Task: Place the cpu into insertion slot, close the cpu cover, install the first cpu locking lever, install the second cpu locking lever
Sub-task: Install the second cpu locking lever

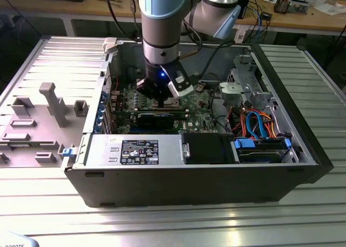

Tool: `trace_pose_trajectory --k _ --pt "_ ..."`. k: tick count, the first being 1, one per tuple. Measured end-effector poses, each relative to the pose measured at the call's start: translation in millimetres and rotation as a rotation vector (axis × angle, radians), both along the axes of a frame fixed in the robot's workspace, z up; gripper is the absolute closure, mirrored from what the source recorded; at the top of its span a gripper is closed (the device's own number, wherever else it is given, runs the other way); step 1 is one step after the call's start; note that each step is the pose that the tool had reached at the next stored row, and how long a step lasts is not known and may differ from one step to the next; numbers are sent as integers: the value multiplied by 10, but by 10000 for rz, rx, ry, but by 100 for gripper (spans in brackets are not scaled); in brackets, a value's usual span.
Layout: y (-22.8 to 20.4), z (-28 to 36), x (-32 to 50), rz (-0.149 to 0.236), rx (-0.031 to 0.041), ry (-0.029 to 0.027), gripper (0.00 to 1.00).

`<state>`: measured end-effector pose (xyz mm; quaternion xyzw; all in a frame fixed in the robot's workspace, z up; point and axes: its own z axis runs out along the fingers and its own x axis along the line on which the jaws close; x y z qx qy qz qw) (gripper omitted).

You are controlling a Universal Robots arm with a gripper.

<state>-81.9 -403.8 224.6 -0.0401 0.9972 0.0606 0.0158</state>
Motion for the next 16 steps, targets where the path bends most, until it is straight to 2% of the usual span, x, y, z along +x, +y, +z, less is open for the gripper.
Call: trace_pose_trajectory --k 3,5,7,9,11,14,16 --pt "-42 -8 -51 2 71 -1 89" --pt "-101 -12 -94 3 121 0 89" --pt "-127 -21 -105 1 166 10 89" --pt "-133 -26 -113 0 227 38 89" --pt "-133 -12 -113 1 229 39 89" --pt "-133 45 -115 2 225 40 89" --pt "-136 66 -142 7 224 40 89"
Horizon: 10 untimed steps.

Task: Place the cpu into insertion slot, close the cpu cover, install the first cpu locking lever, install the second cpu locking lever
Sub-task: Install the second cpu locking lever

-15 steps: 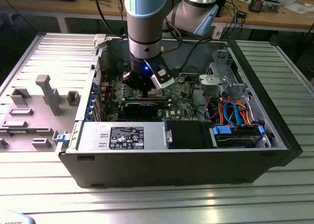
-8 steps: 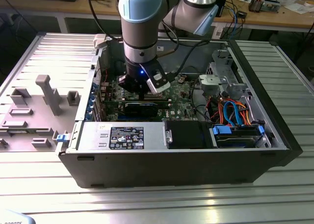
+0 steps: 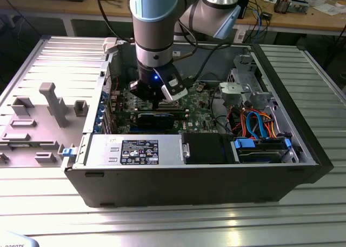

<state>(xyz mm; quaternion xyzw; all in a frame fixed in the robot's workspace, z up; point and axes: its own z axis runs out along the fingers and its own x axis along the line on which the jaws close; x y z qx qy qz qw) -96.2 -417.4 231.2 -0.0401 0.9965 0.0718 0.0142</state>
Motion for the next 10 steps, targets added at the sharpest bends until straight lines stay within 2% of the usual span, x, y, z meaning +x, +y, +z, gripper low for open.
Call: trace_pose_trajectory --k 1,3,5,8,10 --pt "-2 15 -38 -1 0 -1 89" --pt "-2 74 -64 -2 -1 0 89" --pt "-3 214 -73 0 0 0 89" --pt "-2 366 -76 -1 1 -1 89" --pt "-2 372 -57 0 1 0 89"
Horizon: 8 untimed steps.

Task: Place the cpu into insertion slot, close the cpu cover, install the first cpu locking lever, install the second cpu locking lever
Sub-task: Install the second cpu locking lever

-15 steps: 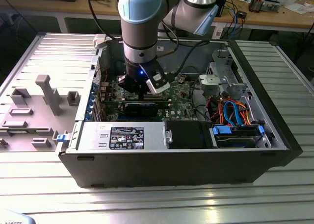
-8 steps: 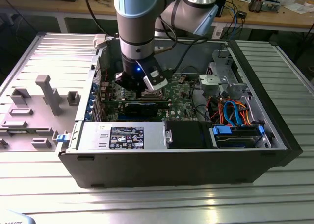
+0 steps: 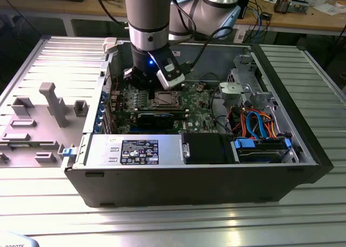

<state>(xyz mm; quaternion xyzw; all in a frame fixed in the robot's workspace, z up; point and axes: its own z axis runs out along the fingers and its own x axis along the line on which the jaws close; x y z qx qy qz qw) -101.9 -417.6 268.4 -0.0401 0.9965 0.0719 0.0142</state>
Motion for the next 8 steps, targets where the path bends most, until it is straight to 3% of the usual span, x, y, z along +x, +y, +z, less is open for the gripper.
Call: trace_pose_trajectory --k 2,4,5,8 --pt "0 -5 126 1 -1 45 89" --pt "0 -57 224 -1 0 107 89" --pt "-1 -87 244 0 -1 138 89" --pt "2 -147 245 0 0 142 89"
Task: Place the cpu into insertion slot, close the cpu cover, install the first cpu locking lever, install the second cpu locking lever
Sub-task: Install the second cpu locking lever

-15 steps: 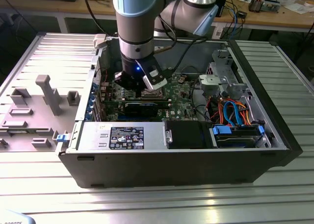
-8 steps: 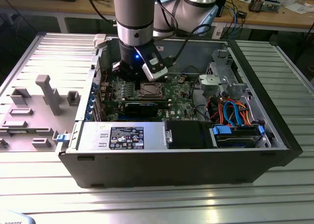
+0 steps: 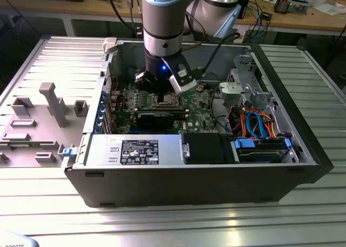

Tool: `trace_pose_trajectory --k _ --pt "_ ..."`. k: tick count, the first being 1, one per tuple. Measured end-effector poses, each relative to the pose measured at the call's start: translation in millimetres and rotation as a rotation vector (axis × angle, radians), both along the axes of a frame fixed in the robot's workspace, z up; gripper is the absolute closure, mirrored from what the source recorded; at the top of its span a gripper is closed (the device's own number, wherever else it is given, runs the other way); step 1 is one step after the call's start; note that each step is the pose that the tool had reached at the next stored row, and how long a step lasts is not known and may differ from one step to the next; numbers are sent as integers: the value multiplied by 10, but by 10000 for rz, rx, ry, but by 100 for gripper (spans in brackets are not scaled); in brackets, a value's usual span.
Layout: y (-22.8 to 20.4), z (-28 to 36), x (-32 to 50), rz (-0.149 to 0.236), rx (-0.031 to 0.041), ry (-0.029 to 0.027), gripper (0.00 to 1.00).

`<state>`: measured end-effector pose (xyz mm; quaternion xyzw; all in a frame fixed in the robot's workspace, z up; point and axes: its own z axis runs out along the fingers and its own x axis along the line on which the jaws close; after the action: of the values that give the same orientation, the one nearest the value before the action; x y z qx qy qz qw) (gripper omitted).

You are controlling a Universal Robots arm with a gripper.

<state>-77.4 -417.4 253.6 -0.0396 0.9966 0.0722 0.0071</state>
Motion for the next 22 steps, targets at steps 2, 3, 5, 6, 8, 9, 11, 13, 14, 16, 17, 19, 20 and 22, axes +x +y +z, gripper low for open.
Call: trace_pose_trajectory --k 2,3,5,6,8,9,11,13,14,16,17,19,20,22 --pt "2 -50 -8 -3 -1 2 89" --pt "2 -75 -23 -1 -1 3 89" --pt "4 -126 -124 -2 1 7 89" --pt "5 -129 -127 1 3 28 89" --pt "4 -128 -128 -1 2 47 89" --pt "5 -118 -128 -1 3 48 89" --pt "5 -24 -127 -1 5 47 89" --pt "6 82 -127 0 4 48 89" --pt "33 82 -106 2 5 57 89" --pt "70 65 -68 0 10 80 89" --pt "74 50 -67 -1 12 88 89" --pt "75 4 -67 -2 10 107 89" --pt "75 -13 -67 -2 10 112 89" --pt "76 -35 -68 0 12 129 89"
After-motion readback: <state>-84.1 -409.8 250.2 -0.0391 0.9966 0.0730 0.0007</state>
